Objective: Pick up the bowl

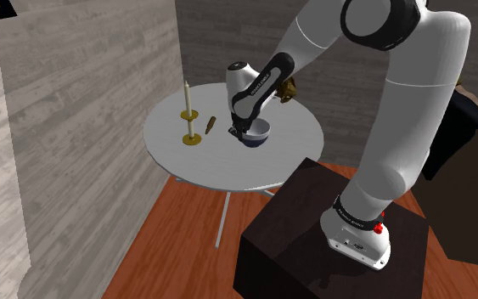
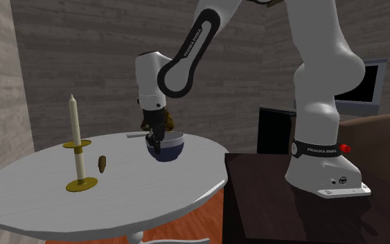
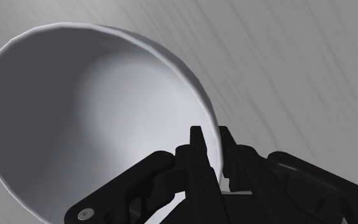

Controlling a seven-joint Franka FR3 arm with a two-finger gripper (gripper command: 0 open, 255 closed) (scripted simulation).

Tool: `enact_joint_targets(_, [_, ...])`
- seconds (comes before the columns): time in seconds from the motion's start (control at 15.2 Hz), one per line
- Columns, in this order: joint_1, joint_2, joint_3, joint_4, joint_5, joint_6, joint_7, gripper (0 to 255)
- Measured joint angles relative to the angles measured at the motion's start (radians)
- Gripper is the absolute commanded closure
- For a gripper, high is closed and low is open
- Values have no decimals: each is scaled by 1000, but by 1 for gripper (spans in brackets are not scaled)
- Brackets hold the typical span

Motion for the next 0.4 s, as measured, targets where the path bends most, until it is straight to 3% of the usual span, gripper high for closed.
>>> enact_joint_targets(0.4, [-3,-66,9,0,23,-65,-24,255])
